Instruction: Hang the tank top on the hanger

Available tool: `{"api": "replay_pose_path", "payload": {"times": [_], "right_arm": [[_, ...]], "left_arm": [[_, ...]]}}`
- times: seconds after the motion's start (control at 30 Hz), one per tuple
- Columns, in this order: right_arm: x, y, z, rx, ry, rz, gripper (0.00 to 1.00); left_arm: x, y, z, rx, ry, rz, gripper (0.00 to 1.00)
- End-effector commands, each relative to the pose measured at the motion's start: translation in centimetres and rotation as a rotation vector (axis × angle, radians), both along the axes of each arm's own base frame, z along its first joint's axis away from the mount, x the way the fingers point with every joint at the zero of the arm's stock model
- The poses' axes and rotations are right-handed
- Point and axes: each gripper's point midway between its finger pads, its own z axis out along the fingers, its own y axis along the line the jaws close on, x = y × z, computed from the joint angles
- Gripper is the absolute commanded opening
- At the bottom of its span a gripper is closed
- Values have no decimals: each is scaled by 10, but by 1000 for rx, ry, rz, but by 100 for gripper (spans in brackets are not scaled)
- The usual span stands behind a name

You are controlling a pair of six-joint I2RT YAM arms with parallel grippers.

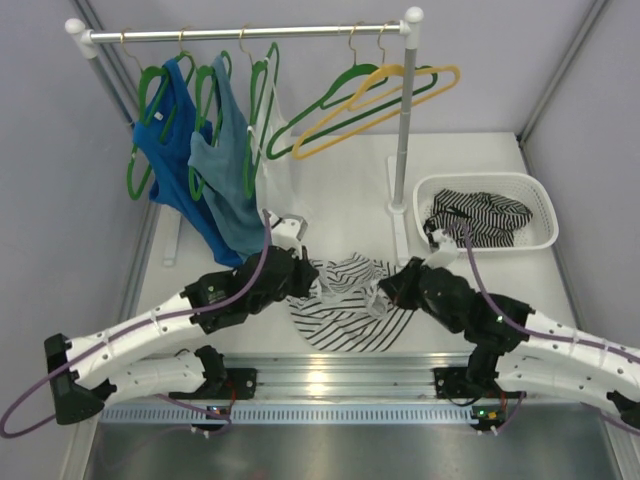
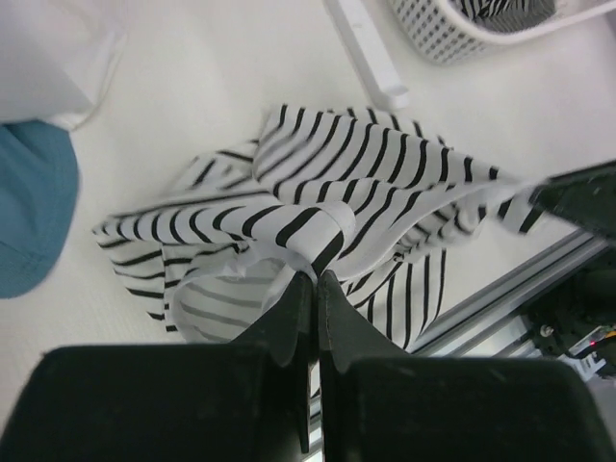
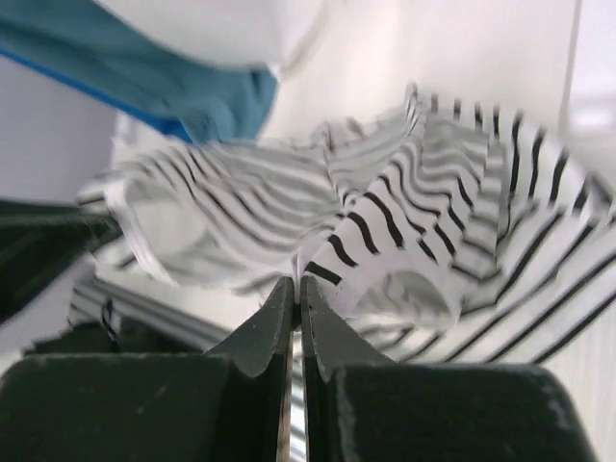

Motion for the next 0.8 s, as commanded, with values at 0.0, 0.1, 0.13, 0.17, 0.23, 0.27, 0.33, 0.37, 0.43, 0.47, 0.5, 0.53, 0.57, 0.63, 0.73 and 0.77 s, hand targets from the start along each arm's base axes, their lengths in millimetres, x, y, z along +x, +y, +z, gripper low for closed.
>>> {"api": "replay_pose_path", "payload": {"times": [0.0,0.1,0.13,0.17,0.23,0.27,0.33,0.37,0.43,0.47,0.5,0.53,0.57,0.63,0.73,0.77], "right_arm": [[31,-25,83,-98,-219,-2,0],[53,-33,135,-128,-316,63,0],[57,-32,148,-131,-342,94,0],[65,-30,171,-136,-383,150,0],[75,-30,192,-133,-408,202,0],[83,-26,213,-149,-439,231,0],[91,-23,234,-128,-465,276,0],[95,-19,256,-114,-503,295,0],[99,-19,280,-93,-543,307,0],[99,-17,304,-65,-583,317,0],[99,-16,315,-50,-602,326,0],[97,-14,324,-32,-618,348,0],[97,-13,344,-10,-650,354,0],[93,-9,357,17,-672,388,0],[91,0,344,44,-628,443,0],[82,-1,344,54,-649,455,0]], "left_arm": [[11,9,62,-29,-118,28,0],[17,17,105,-33,-191,49,0],[20,24,114,-6,-218,65,0],[24,23,138,-30,-249,75,0],[29,27,156,-2,-287,82,0],[33,28,177,-18,-316,102,0],[37,29,194,-2,-347,105,0],[37,35,216,-24,-374,123,0],[43,37,231,-5,-402,140,0],[43,44,251,-24,-429,160,0],[43,48,261,-28,-444,171,0],[46,49,266,-10,-457,176,0],[44,56,283,-35,-478,188,0],[44,58,292,-31,-489,190,0],[38,55,287,-50,-459,158,0],[36,53,280,-52,-442,145,0]]}}
